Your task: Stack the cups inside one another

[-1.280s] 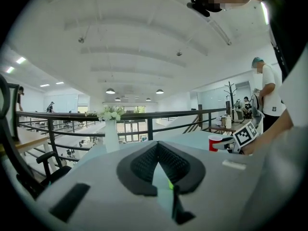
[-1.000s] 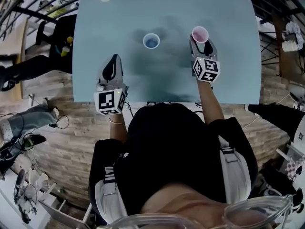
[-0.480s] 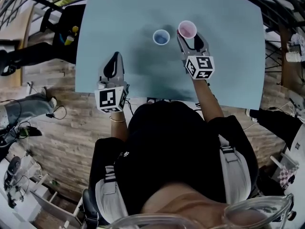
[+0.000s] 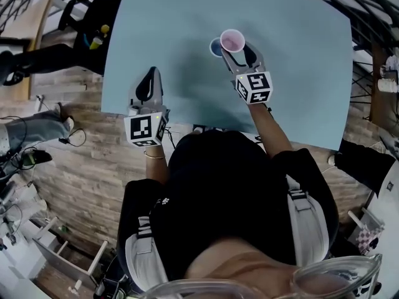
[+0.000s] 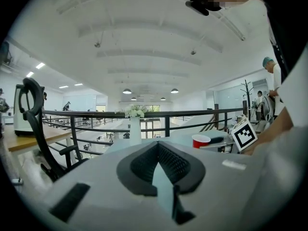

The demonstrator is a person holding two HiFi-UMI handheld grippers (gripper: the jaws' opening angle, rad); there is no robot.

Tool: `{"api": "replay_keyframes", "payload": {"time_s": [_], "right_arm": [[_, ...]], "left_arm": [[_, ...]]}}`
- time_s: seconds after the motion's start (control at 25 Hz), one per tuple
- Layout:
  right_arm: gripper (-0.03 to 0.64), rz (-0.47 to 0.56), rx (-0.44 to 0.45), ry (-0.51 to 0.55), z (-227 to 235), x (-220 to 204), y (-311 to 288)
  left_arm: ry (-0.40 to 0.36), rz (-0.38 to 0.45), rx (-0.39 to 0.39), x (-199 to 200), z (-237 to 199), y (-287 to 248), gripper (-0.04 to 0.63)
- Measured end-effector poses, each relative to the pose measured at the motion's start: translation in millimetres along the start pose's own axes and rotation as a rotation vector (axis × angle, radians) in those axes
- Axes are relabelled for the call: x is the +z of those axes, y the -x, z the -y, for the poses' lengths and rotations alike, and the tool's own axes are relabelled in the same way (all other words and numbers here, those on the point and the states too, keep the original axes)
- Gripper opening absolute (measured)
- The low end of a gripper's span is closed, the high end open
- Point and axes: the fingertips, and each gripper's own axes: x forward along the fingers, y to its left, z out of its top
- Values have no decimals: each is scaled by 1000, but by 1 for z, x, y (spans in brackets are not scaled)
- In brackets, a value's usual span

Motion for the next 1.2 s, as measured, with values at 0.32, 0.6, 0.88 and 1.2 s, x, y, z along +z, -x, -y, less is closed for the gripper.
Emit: {"api": "replay_keyframes", "payload": {"time_s": [0.32,0.6,0.88,1.2], "right_arm": [[265,-31,54,40,-21,-8,-11],[265,-72,63,56,-25,-19,-14],[265,-94,64,69,-26,-26,-16],[265,-136,58,56,-24,-38,-17]], "left_arm": [[7,0,32,-3,-11,8,-6],[2,-5,34,-3,-12,9,-6],[-2,-4,36,-1,-12,11,-6],[0,-1,37,-3,-12,14,-6]]}}
